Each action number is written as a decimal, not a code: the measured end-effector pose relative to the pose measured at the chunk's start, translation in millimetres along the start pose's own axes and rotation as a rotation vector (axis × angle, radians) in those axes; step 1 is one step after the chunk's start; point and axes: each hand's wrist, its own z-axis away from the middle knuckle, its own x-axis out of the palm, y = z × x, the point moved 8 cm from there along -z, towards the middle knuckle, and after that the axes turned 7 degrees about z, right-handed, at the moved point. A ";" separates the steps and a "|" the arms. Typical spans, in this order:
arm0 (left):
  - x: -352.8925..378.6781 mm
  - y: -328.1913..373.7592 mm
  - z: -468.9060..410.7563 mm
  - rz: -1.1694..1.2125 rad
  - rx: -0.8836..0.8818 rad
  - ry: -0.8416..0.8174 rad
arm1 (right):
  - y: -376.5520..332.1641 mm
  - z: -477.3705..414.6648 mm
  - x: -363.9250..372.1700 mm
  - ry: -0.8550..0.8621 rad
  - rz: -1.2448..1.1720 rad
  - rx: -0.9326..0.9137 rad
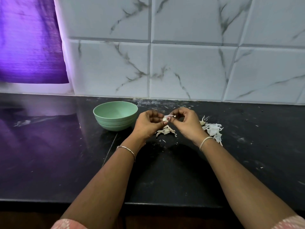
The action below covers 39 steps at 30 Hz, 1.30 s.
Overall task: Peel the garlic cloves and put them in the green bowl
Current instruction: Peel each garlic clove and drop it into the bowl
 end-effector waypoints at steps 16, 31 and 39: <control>8.9 -9.3 -2.0 -0.197 -0.016 -0.009 | 41.7 -3.1 -100.0 0.202 0.518 0.250; 5.3 -2.9 0.0 -0.052 -0.024 0.106 | 48.6 4.1 -112.4 0.258 0.873 0.296; 11.4 -1.1 3.0 0.161 -0.087 0.063 | 5.9 -0.4 -24.5 -0.098 -0.194 0.088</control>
